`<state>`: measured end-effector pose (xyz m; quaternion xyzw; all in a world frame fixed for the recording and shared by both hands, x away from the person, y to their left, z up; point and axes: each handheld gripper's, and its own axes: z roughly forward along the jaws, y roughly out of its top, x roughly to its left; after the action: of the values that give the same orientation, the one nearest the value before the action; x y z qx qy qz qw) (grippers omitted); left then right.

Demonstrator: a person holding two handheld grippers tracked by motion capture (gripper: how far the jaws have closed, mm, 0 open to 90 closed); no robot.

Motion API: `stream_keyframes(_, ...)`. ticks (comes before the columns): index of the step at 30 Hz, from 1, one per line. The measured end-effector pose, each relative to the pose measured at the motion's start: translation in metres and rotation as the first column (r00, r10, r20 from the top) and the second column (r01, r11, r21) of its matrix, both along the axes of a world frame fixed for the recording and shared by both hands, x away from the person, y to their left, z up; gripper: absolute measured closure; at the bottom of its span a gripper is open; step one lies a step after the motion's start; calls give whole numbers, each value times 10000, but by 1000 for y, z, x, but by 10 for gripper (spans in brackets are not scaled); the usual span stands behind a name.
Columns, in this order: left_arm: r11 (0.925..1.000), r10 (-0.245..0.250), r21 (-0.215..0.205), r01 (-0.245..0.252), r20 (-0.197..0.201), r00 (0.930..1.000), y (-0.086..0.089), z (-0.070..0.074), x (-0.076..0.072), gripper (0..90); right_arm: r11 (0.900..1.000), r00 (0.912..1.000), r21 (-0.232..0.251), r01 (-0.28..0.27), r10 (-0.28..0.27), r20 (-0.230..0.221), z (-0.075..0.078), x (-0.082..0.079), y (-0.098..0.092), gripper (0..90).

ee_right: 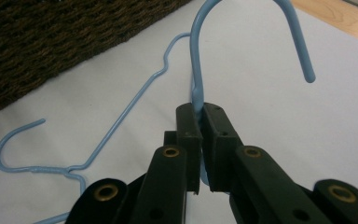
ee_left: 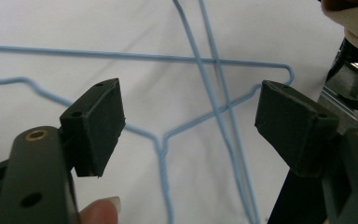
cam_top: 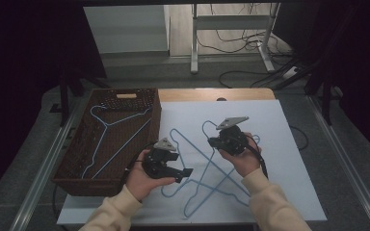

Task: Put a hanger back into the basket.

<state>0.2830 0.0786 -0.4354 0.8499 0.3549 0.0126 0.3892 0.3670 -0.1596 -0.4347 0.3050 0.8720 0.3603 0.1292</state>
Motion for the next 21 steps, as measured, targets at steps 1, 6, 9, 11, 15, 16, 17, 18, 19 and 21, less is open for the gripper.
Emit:
stream_keyframes(1,10000,-33,16,33,-100,9999,-5,-2,1,237,10000,10000,15,29,-29,-1,0,-1,0,859)
stream_keyframes(6,9999,-153,63,157,-482,9987,-26,-15,8,254,9999,9999,110,108,-108,2,1,-3,-3,860)
stream_keyframes(9,9998,-170,119,178,-638,9978,-36,-23,12,272,9996,9998,183,215,-216,7,2,-4,-5,860)
stream_keyframes(11,9998,-165,123,175,-766,9969,-41,-29,14,295,9995,9997,237,227,-227,14,2,-4,-6,860)
stream_keyframes(15,10000,-77,-9,76,-1166,9932,-49,-40,20,363,9988,9995,350,330,-329,-40,3,-5,-6,860)
stream_keyframes(16,10000,-68,-52,61,-1294,9916,-51,-43,21,386,9987,9994,376,332,-330,-41,4,-5,-6,859)
stream_keyframes(17,9999,-129,-65,121,-1452,9893,-52,-46,22,413,9987,9995,391,322,-321,-41,4,-6,-6,859)
stream_keyframes(18,9999,-142,-117,124,-1604,9870,-53,-49,23,442,9986,9995,420,315,-314,-40,4,-6,-6,859)
stream_keyframes(19,9999,-144,-75,133,-1675,9858,-54,-52,24,472,9985,9996,453,295,-295,-22,4,-6,-6,859)
stream_keyframes(21,9999,-112,-141,87,-1857,9825,-54,-56,26,555,9983,9996,506,277,-274,-53,5,-6,-6,859)
